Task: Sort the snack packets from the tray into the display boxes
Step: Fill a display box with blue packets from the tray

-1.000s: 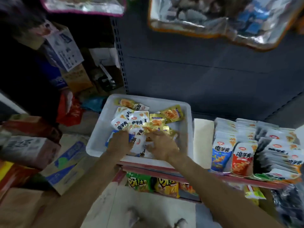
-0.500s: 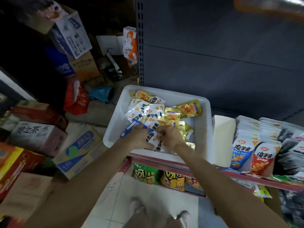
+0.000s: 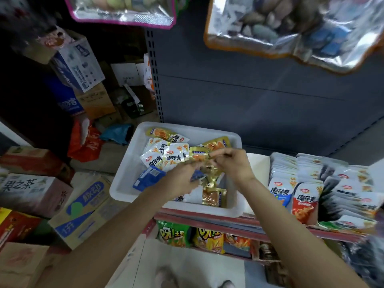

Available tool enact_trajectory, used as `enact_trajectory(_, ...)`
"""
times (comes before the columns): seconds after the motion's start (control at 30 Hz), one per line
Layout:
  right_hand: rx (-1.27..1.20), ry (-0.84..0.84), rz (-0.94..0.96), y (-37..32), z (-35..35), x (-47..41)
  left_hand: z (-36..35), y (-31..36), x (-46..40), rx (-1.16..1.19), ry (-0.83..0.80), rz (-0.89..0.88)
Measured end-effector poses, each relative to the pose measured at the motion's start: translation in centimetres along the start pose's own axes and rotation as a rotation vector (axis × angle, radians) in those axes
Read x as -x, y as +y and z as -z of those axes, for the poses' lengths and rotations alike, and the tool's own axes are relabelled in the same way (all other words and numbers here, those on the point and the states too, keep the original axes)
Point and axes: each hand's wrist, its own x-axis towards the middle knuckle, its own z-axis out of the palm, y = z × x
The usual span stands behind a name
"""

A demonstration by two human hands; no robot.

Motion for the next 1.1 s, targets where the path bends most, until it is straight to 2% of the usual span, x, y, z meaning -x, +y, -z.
enact_trajectory(0.13,0.099,0.018,-0.017,1.0,3.2,0.1,-1.2,2.3,-1.5,-0.117,0.051,0.035)
enact_trajectory(0.23,0.354,-0.125,0.022,2.3,4.3,0.8,-1.6,3.9,-1.7,-0.095,0.156,0.012)
enact_trajectory(0.3,0.502,-0.194,0.094,2.6,4.8,1.4,-1.6,5.1,-1.8,0.008,0.267,-0.078)
enact_trajectory(0.37,0.553,-0.164,0.124,2.3,5.4,2.0,-1.5,6.2,-2.0,0.097,0.369,-0.164)
enact_trajectory(0.47,0.506,-0.077,0.163,2.5,7.2,2.4,-1.2,8.4,-2.1,0.169,0.465,-0.250)
enact_trajectory(0.63,0.375,0.069,0.234,1.8,11.8,3.6,-1.5,11.6,-3.0,0.402,0.389,-0.188)
enact_trajectory(0.8,0.536,0.175,0.348,1.1,17.0,4.8,-3.5,14.9,-4.3,0.390,0.352,-0.198)
enact_trajectory(0.93,0.664,0.187,0.315,1.7,19.5,5.3,-5.5,17.0,-5.6,0.374,0.315,-0.203)
enact_trajectory(1.1,0.704,0.185,0.244,3.8,20.1,4.9,-7.0,17.9,-6.4,0.287,0.384,-0.217)
